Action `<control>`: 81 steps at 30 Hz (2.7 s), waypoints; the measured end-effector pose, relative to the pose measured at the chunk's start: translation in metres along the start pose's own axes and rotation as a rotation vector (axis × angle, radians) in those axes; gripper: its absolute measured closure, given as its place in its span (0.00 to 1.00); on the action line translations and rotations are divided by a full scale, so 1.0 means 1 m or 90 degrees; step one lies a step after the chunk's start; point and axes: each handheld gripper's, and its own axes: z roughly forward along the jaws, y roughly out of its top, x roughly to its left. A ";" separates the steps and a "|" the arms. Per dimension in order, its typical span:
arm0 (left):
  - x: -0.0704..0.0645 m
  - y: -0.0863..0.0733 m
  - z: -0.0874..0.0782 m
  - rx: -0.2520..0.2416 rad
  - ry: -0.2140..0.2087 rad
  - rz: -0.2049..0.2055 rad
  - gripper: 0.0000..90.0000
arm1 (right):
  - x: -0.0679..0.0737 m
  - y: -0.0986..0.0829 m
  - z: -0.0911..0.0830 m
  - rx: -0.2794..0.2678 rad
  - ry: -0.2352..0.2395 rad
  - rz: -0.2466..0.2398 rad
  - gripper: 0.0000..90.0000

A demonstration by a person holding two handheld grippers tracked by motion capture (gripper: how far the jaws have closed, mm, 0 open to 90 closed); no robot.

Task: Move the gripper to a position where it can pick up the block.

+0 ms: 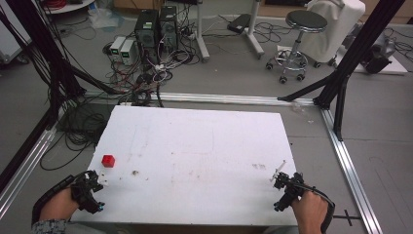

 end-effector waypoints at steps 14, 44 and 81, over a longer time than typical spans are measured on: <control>-0.006 0.005 0.000 0.004 -0.015 0.025 0.25 | 0.002 -0.003 -0.001 -0.006 0.003 0.011 0.04; 0.038 0.015 -0.010 0.020 -0.023 0.232 0.25 | 0.001 -0.001 0.000 -0.010 0.007 0.003 0.04; 0.109 0.058 -0.041 0.037 -0.065 0.413 0.25 | 0.002 0.002 0.003 -0.006 0.011 -0.003 0.04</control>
